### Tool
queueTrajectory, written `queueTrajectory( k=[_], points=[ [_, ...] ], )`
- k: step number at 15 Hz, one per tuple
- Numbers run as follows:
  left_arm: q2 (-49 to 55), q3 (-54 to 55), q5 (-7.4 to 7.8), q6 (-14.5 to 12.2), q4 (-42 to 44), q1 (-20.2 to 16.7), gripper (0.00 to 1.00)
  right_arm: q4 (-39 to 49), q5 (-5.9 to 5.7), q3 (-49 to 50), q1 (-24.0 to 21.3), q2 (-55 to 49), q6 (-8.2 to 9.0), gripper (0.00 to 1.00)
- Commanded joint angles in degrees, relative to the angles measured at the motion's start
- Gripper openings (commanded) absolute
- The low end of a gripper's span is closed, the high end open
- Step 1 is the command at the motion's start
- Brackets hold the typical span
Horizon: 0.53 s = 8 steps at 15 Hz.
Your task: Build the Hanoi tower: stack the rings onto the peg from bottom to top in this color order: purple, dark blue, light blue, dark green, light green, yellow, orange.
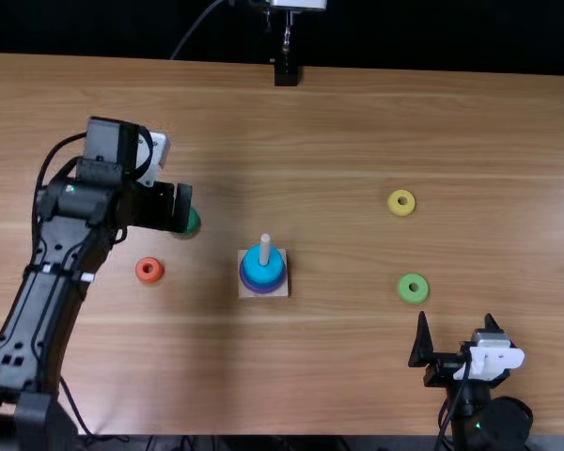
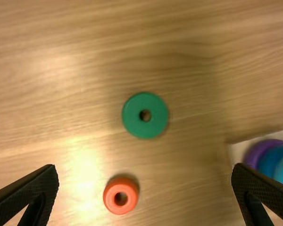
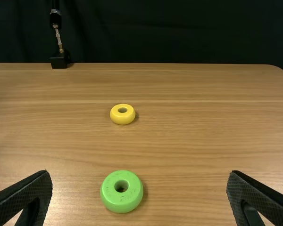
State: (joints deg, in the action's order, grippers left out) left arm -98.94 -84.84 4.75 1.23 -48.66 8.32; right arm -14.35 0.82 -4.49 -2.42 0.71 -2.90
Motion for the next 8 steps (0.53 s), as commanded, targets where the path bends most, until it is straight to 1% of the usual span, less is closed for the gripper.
queueTrajectory(
  k=[1,4,6,7,8],
  points=[
    [-4.2,-3.0,-1.27,0.0,-1.9,2.1,1.0,-3.9,-0.93,3.6,-0.7,-0.7,0.05,1.0],
    [-11.2,-5.2,-1.59,-0.3,-4.2,3.1,1.0,-3.9,-0.93,3.6,-0.7,-0.7,0.15,1.0],
    [-13.9,-5.2,-2.96,-0.6,-4.0,3.8,1.0,-3.9,-0.93,3.6,-0.7,-0.7,0.05,1.0],
    [-15.1,-5.2,-3.38,-0.7,-4.0,4.0,1.0,-3.9,-0.93,3.6,-0.7,-0.7,0.15,1.0],
    [-16.4,-5.2,-3.38,-0.7,-3.4,4.1,1.0,-3.9,-0.93,3.6,-0.7,-0.7,0.15,1.0]
  ],
)
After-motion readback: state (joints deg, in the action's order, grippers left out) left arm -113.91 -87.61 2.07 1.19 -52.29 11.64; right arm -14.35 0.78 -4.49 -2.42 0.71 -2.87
